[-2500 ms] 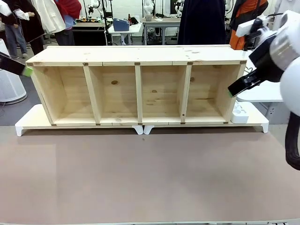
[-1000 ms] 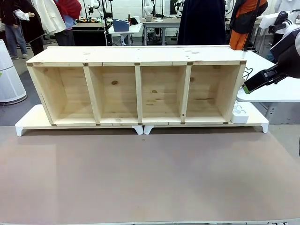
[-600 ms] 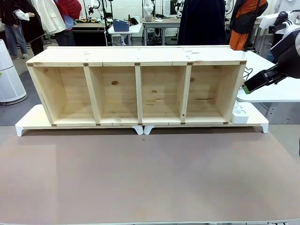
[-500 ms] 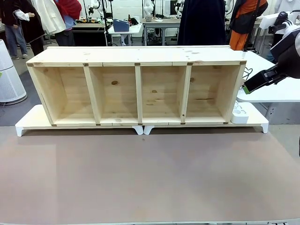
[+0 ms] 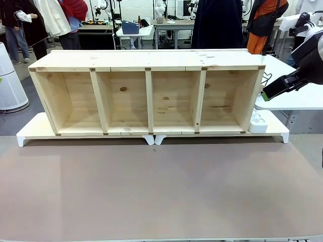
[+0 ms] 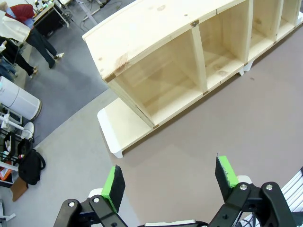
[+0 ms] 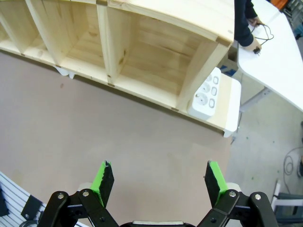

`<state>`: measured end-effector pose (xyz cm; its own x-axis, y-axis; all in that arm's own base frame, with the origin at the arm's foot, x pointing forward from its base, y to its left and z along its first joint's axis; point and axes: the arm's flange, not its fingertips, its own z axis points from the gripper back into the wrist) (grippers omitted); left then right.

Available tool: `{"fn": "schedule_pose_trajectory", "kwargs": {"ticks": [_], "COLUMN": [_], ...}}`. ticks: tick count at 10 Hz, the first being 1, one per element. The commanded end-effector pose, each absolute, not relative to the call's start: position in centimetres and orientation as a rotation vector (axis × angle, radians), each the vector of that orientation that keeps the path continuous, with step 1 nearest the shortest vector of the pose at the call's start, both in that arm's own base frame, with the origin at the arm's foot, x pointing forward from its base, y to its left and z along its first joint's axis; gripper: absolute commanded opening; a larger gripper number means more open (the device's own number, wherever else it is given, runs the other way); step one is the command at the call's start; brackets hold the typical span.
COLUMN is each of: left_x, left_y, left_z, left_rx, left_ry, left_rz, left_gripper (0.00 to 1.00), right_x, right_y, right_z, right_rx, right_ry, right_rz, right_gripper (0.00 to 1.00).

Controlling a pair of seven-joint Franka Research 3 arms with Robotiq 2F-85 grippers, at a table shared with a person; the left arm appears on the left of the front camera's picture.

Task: Perform cable management.
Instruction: When the cord part of the Power Cable appears at the lower middle area of the table and stops, grasp the cord part of the Power Cable.

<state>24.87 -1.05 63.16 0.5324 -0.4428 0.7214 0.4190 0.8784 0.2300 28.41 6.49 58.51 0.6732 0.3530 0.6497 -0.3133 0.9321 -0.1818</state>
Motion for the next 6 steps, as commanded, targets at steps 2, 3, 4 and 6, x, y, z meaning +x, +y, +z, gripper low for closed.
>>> {"fn": "schedule_pose_trajectory", "kwargs": {"ticks": [2, 3, 4, 6], "left_x": [25.22, 25.22, 25.22, 25.22], "left_y": [-1.04, -1.04, -1.04, -1.04], "left_z": [63.14, 63.14, 63.14, 63.14], "left_rx": [0.024, 0.024, 0.024, 0.024], "left_ry": [-0.878, -0.878, -0.878, -0.878], "left_rz": [-0.493, -0.493, -0.493, -0.493], "left_gripper": [1.00, 1.00, 1.00, 1.00], "right_x": [28.49, 28.49, 28.49, 28.49], "right_y": [6.47, 6.47, 6.47, 6.47], "right_z": [58.56, 58.56, 58.56, 58.56], "right_rx": [-0.055, -0.055, -0.055, -0.055], "right_ry": [-0.749, -0.749, -0.749, -0.749], "right_rz": [0.368, 0.368, 0.368, 0.368], "right_gripper": [1.00, 1.00, 1.00, 1.00]}}
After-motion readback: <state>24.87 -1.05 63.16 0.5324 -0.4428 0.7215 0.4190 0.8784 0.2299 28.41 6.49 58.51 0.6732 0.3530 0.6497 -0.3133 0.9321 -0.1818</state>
